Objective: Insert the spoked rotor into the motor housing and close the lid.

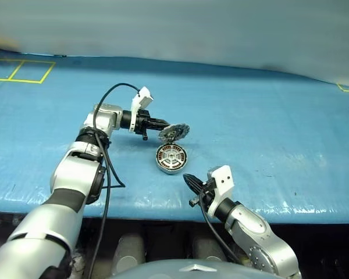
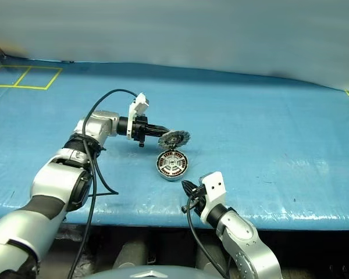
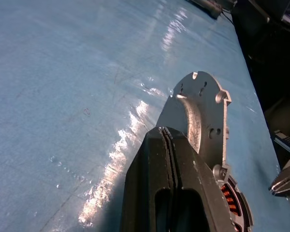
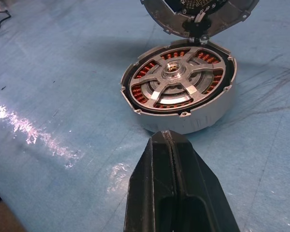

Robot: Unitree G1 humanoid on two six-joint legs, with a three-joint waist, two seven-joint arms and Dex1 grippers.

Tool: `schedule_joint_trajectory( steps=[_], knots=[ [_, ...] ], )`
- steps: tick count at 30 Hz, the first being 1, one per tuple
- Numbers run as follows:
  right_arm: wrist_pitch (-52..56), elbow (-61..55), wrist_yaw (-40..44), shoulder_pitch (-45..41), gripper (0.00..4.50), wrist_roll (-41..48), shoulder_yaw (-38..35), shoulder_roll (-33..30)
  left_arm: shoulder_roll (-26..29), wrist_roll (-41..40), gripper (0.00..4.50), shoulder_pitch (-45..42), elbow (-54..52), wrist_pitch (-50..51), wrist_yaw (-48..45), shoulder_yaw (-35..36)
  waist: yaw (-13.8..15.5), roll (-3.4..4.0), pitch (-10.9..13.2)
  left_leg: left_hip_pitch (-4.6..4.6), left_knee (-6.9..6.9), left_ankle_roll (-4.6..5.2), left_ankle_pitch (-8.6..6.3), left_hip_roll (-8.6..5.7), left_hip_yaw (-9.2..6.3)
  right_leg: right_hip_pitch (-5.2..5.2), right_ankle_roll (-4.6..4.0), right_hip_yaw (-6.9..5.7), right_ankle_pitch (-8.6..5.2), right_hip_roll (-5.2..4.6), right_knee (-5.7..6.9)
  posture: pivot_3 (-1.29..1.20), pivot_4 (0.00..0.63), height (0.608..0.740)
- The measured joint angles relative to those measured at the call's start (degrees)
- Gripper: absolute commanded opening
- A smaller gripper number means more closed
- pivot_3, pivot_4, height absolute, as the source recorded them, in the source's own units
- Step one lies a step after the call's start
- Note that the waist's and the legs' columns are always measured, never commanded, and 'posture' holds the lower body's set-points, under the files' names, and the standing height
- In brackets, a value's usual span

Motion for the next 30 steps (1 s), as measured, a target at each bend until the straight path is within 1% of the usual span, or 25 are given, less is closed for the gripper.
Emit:
schedule_joint_trajectory(
  steps=[7, 11, 14, 17, 21, 27, 30],
  knots=[
    [0.5, 0.0, -0.7, 0.0, 0.0, 0.3, -0.2, 0.3, 0.0, 2.7, 0.02, 0.0, 0.0, -0.4, -6.3, -3.4, 0.0, 0.0, 0.0, -0.01, 0.07, 0.0, 0.0, 0.02, -0.01, -0.01, -0.01, 0.01, 0.0, 0.02, 0.07, 0.0, 0.15, 0.74],
    [0.6, 0.0, -0.8, -0.2, 0.0, 0.9, -0.3, 0.3, 0.7, 3.4, 0.02, 0.6, -1.7, -1.4, -8.5, -4.5, 0.0, 0.0, 0.0, -0.03, 0.14, 0.02, -0.01, 0.06, -0.02, -0.01, -0.01, 0.02, 0.0, 0.02, 0.09, 0.0, 0.15, 0.74],
    [0.8, 0.1, -0.8, -0.9, 0.0, 1.1, -0.8, -0.1, 3.3, 3.2, 0.02, 2.9, -6.6, -1.4, -9.4, -7.1, -0.2, 0.01, 0.0, -0.02, 0.16, 0.02, -0.01, 0.39, 0.01, -0.01, -0.02, 0.05, 0.0, 0.03, 0.13, 0.0, 0.15, 0.74],
    [0.9, 0.2, -0.7, -2.7, 0.0, 1.6, -1.9, -0.8, 6.0, 3.1, 0.02, 6.9, -12.5, -1.2, -9.7, -10.1, -0.1, 0.02, 0.0, -0.02, 0.18, 0.02, -0.01, 0.43, 0.01, -0.02, -0.03, 0.04, -0.01, 0.05, 0.18, 0.0, 0.15, 0.74],
    [1.1, 0.9, -0.6, -4.4, 0.0, 2.0, -2.4, -1.1, 7.4, 3.1, 0.02, 12.4, -19.2, -0.2, -9.7, -10.5, 0.1, 0.02, 0.0, -0.02, 0.25, 0.02, -0.01, 0.43, -0.01, -0.02, -0.05, 0.02, -0.02, 0.04, 0.24, 0.0, 0.15, 0.74],
    [1.2, 0.8, 0.2, -5.2, 0.0, 1.9, -2.9, -3.4, 11.7, -6.8, 0.02, 27.5, -47.7, 9.3, -6.8, -3.9, -0.1, 0.07, 0.0, 0.02, 0.27, 0.01, 0.0, 0.43, 0.03, -0.05, -0.1, 0.03, -0.04, -0.07, 0.41, 0.0, 0.15, 0.74],
    [2.1, 0.5, 0.6, -6.7, 0.0, 1.9, -4.1, -6.1, 13.9, -12.3, 0.02, 39.1, -64.8, 15.4, -1.5, 0.6, -0.5, 0.18, 0.0, 0.2, 0.27, -0.01, 0.01, 0.44, 0.1, 0.0, -0.29, 0.06, -0.16, -0.16, 0.55, 0.0, 0.15, 0.74]
  ],
)
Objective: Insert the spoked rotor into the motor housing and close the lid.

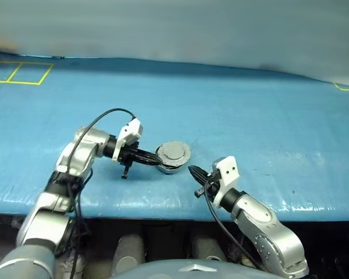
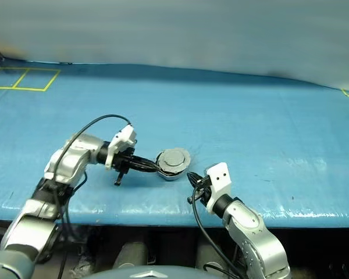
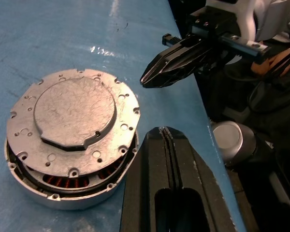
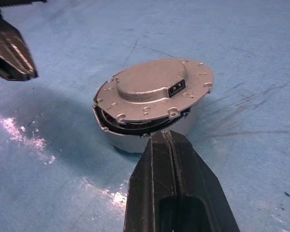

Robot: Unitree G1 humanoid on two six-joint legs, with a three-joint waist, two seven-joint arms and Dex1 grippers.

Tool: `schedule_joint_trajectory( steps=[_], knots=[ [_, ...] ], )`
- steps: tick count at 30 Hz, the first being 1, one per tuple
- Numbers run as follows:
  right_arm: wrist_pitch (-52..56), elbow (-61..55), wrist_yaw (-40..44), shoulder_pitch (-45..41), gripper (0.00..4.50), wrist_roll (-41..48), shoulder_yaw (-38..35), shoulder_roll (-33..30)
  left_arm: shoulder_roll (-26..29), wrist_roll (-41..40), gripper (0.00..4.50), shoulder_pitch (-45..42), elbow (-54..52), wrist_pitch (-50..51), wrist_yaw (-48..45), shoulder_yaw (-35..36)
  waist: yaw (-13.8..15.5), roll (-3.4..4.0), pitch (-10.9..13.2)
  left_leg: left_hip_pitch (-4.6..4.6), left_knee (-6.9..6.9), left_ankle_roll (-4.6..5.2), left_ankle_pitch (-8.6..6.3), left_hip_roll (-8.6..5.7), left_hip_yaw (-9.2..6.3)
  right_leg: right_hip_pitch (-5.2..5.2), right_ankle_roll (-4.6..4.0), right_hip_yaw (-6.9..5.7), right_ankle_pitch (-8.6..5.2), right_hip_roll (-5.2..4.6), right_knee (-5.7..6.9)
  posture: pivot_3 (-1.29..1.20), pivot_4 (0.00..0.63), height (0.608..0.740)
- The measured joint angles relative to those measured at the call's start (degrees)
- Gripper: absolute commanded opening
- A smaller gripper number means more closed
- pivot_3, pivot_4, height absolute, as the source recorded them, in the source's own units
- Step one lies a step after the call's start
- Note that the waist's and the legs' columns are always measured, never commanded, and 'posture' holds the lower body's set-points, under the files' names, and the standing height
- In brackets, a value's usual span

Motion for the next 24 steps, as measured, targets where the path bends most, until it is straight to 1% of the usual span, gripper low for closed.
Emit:
schedule_joint_trajectory(
  steps=[2, 3, 5, 7, 8, 9, 11, 14, 17, 20, 22, 24],
  knots=[
    [1.0, -0.2, 0.5, -1.2, 0.0, 0.0, -1.2, -1.8, 0.0, -1.8, 0.02, 5.7, -6.2, 2.2, 3.5, 0.8, 0.3, -0.01, 0.0, 0.01, 0.02, -0.02, 0.08, 0.0, -0.03, 0.0, -0.06, -0.06, -0.03, 0.0, 0.06, 0.0, 0.15, 0.74],
    [1.8, -0.4, 1.3, -2.6, 0.18, 0.4, -1.2, -3.1, -0.4, -2.4, 0.0, 10.1, -10.3, 2.4, 6.6, 2.2, 0.3, 0.03, 0.0, 0.03, 0.02, -0.01, 0.12, 0.0, -0.03, -0.01, -0.14, -0.05, -0.08, -0.02, 0.06, 0.0, 0.15, 0.74],
    [3.4, -1.1, 2.9, -5.3, 0.59, 0.8, -2.3, -5.8, -3.5, -2.4, 0.0, 19.2, -16.8, 1.0, 13.9, 3.4, 0.4, 0.09, 0.0, 0.22, 0.0, 0.05, 0.14, -0.03, 0.08, 0.08, -0.19, -0.01, -0.1, -0.15, 0.06, 0.0, 0.15, 0.74],
    [4.4, -1.2, 3.7, -7.9, 1.18, 1.1, -2.7, -7.1, -7.2, -0.6, 0.0, 24.9, -19.5, -2.1, 20.7, 3.4, 0.7, 0.03, 0.1, 0.37, 0.01, 0.08, 0.16, -0.03, 0.07, 0.08, -0.2, -0.04, -0.1, -0.19, 0.03, 0.0, 0.15, 0.74],
    [5.2, -1.0, 4.4, -10.5, 1.56, 1.3, -2.4, -7.1, -10.1, 1.2, 0.0, 28.5, -21.1, -5.0, 25.9, 3.7, 0.7, 0.04, 0.1, 0.45, 0.0, 0.08, 0.18, -0.01, 0.1, 0.1, -0.27, -0.01, -0.05, -0.29, 0.03, 0.0, 0.15, 0.74],
    [5.2, -1.0, 4.8, -12.0, 1.86, 1.3, -2.3, -7.1, -12.3, 2.2, 0.0, 30.4, -21.4, -6.7, 29.2, 3.3, 0.8, 0.04, 0.1, 0.47, 0.0, 0.08, 0.18, -0.02, 0.12, 0.13, -0.33, -0.02, 0.0, -0.47, 0.03, 0.0, 0.15, 0.74],
    [6.0, -0.1, 5.9, -15.2, 2.6, 1.5, -1.3, -7.2, -15.2, 5.3, 0.0, 33.6, -22.1, -10.8, 35.8, 2.8, 0.8, 0.05, 0.1, 0.49, -0.02, -0.15, 0.06, 0.0, 0.12, 0.11, -0.38, -0.06, 0.04, -0.5, 0.03, 0.0, 0.15, 0.74],
    [7.3, 3.6, 8.4, -19.8, 3.54, 1.7, 1.0, -7.1, -19.5, 10.0, 0.0, 36.5, -21.5, -18.0, 44.3, 2.1, 0.6, 0.05, 0.1, 0.51, -0.01, -0.15, 0.06, 0.0, 0.16, 0.09, -0.49, -0.02, 0.12, -0.52, 0.03, 0.0, 0.15, 0.74],
    [7.3, 8.9, 10.3, -24.7, 4.48, 0.7, 4.3, -6.5, -23.3, 11.9, 0.0, 38.3, -19.4, -24.2, 50.1, 1.1, 0.5, 0.05, 0.1, 0.44, -0.02, 0.16, 0.24, -0.01, 0.2, 0.0, -0.5, -0.01, 0.12, -0.52, 0.01, 0.0, 0.15, 0.74],
    [6.9, 14.7, 12.0, -28.9, 4.48, -1.4, 7.5, -5.3, -24.4, 13.4, 0.0, 39.5, -15.9, -29.4, 53.7, -0.2, 0.5, 0.05, 0.1, 0.3, -0.15, 0.18, 0.25, -0.01, 0.2, -0.15, -0.53, -0.04, 0.1, -0.42, -0.05, 0.0, 0.15, 0.74],
    [6.2, 17.2, 12.3, -30.3, 4.48, -2.6, 8.6, -4.7, -24.9, 14.0, 0.0, 40.3, -14.4, -31.3, 55.2, -0.3, 0.5, 0.05, 0.1, 0.09, -0.16, 0.18, 0.24, -0.01, 0.2, -0.36, -0.53, -0.05, 0.1, -0.25, -0.07, 0.0, 0.15, 0.74],
    [5.7, 20.9, 12.3, -31.9, 4.48, -4.3, 9.5, -3.7, -25.1, 14.4, 0.0, 40.8, -12.8, -33.3, 56.6, -0.7, 0.5, 0.05, 0.1, -0.12, -0.14, 0.2, 0.26, -0.03, 0.22, -0.33, -0.47, -0.04, 0.13, -0.21, -0.06, 0.0, 0.15, 0.74]
  ],
)
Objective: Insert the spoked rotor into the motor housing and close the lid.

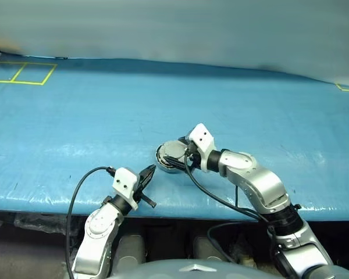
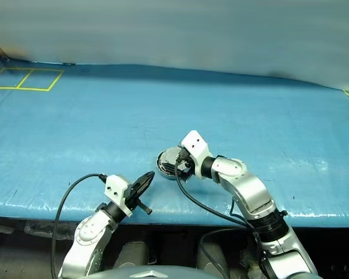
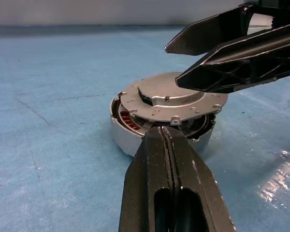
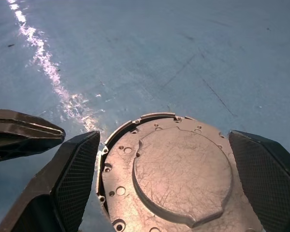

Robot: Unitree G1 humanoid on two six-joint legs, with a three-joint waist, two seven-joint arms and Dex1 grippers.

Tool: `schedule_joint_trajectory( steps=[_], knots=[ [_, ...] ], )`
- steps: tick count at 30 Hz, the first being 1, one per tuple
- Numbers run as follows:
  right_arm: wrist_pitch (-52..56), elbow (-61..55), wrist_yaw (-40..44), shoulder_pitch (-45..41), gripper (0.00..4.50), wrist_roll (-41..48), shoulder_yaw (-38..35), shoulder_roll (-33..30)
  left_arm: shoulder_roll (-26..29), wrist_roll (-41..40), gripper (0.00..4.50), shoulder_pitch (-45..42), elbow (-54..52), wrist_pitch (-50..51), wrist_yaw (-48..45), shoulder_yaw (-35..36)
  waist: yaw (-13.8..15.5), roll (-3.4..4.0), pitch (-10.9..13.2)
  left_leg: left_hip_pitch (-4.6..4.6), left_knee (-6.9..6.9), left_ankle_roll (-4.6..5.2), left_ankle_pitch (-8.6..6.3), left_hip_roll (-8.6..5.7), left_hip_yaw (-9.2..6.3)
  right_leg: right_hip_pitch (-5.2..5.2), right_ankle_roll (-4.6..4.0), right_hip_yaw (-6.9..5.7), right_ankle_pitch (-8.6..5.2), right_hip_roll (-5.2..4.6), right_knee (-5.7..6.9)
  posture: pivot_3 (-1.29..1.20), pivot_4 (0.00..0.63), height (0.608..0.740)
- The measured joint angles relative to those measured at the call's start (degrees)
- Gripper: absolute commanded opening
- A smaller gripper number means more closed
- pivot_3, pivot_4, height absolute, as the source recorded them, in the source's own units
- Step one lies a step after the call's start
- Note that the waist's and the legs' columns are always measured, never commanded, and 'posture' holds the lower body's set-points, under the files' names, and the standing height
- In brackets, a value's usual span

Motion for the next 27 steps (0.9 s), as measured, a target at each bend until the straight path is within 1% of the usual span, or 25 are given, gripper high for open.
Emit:
schedule_joint_trajectory(
  steps=[4, 8, 11, 14, 20, 27],
  knots=[
    [-1.1, 4.1, 0.3, -1.9, 4.48, -2.4, 1.0, 0.9, -0.1, -0.2, 0.0, 0.5, 1.8, -1.4, 1.5, -0.3, -0.1, 0.0, 0.0, 0.0, 0.02, 0.02, -0.01, -0.01, 0.02, -0.09, 0.05, -0.02, 0.02, 0.0, -0.02, 0.0, 0.15, 0.74],
    [-2.7, 6.2, 1.3, -2.0, 4.48, -3.4, 1.1, 1.2, -0.1, -1.3, 0.0, 0.4, 1.9, -2.1, 1.9, -1.1, -0.1, 0.01, 0.0, 0.03, 0.03, 0.02, -0.01, 0.01, 0.02, -0.19, 0.05, -0.03, 0.02, -0.01, -0.03, 0.0, 0.15, 0.74],
    [-3.4, 6.2, 1.7, -1.8, 3.89, -3.9, 1.0, 1.2, -0.1, -2.1, 0.0, -0.1, 2.0, -2.1, 2.0, -1.3, -0.1, 0.01, 0.0, 0.03, 0.03, 0.02, -0.01, 0.02, 0.02, -0.21, 0.05, -0.03, 0.03, -0.01, -0.03, 0.0, 0.15, 0.74],
    [-3.9, 5.9, 2.1, -1.0, 3.03, -4.2, 0.9, 1.2, -0.1, -3.0, 0.0, -0.9, 2.3, -2.1, 2.0, -1.2, -0.1, 0.01, 0.0, 0.03, 0.01, 0.02, -0.01, 0.02, 0.02, -0.21, 0.05, -0.04, 0.02, -0.01, -0.03, 0.0, 0.15, 0.74],
    [-4.4, 4.3, 1.6, 0.5, 3.03, -4.6, 0.6, 1.9, 0.0, -4.0, 0.0, -2.3, 2.6, -2.1, 2.1, -1.2, -0.1, 0.01, 0.0, 0.02, 0.0, 0.02, -0.01, 0.02, 0.03, -0.21, 0.05, -0.03, 0.02, 0.0, -0.05, 0.0, 0.15, 0.74],
    [-2.0, 0.5, -0.4, 1.7, 3.03, -4.2, 0.2, 5.4, 0.0, -4.3, 0.0, -2.8, 3.3, -2.1, 2.1, -1.4, -0.1, 0.03, 0.0, -0.02, -0.02, 0.01, -0.01, 0.03, 0.03, -0.27, 0.05, -0.02, 0.02, -0.01, -0.05, 0.0, 0.15, 0.74]
  ],
)
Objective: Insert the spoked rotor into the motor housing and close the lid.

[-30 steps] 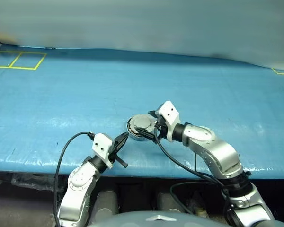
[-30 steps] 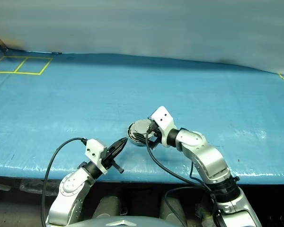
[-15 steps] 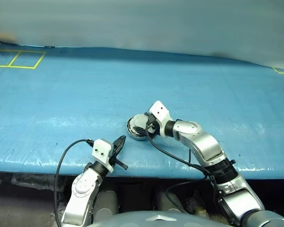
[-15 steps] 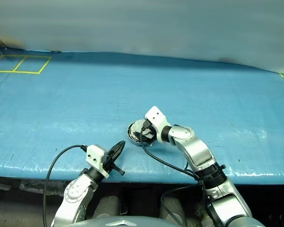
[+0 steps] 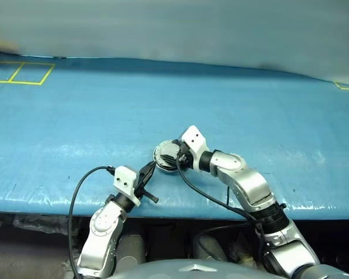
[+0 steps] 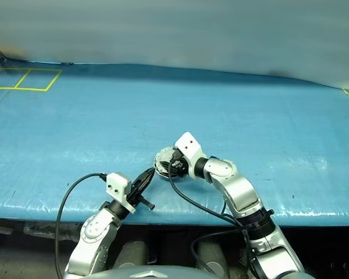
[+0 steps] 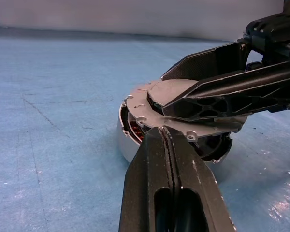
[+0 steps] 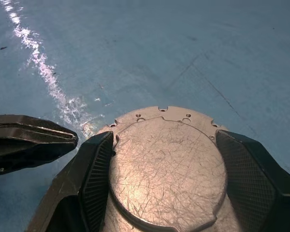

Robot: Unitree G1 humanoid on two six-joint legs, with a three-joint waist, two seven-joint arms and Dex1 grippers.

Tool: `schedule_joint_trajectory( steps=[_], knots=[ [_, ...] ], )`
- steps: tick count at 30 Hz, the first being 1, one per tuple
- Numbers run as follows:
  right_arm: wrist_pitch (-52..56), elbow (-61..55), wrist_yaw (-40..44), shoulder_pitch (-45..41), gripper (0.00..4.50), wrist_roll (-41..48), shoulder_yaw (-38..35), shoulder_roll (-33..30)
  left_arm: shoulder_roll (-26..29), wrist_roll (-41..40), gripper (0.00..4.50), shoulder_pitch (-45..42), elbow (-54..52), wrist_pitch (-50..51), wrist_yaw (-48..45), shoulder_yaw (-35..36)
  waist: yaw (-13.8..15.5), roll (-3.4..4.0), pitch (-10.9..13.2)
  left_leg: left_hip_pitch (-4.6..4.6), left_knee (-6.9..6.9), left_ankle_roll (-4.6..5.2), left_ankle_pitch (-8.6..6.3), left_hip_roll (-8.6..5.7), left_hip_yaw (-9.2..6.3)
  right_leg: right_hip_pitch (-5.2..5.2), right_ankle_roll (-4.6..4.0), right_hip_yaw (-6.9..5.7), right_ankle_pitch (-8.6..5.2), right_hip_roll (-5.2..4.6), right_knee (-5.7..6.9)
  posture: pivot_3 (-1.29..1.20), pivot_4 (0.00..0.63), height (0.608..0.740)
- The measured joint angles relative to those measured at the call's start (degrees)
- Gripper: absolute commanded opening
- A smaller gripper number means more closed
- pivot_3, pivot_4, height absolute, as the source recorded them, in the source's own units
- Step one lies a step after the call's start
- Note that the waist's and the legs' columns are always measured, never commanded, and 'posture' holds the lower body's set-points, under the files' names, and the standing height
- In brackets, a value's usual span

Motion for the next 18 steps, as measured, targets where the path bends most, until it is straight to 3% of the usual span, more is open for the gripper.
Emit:
schedule_joint_trajectory(
  steps=[18],
  knots=[
    [-5.5, 7.3, 2.8, -0.8, 3.03, -2.0, 1.0, 0.8, 3.3, 0.9, 0.0, 4.8, 0.2, -1.2, 0.2, 0.1, -0.2, 0.02, 0.0, -0.01, -0.15, -0.02, -0.01, 0.03, 0.05, -0.09, -0.02, 0.03, -0.01, -0.27, -0.12, 0.0, 0.15, 0.74]
  ],
)
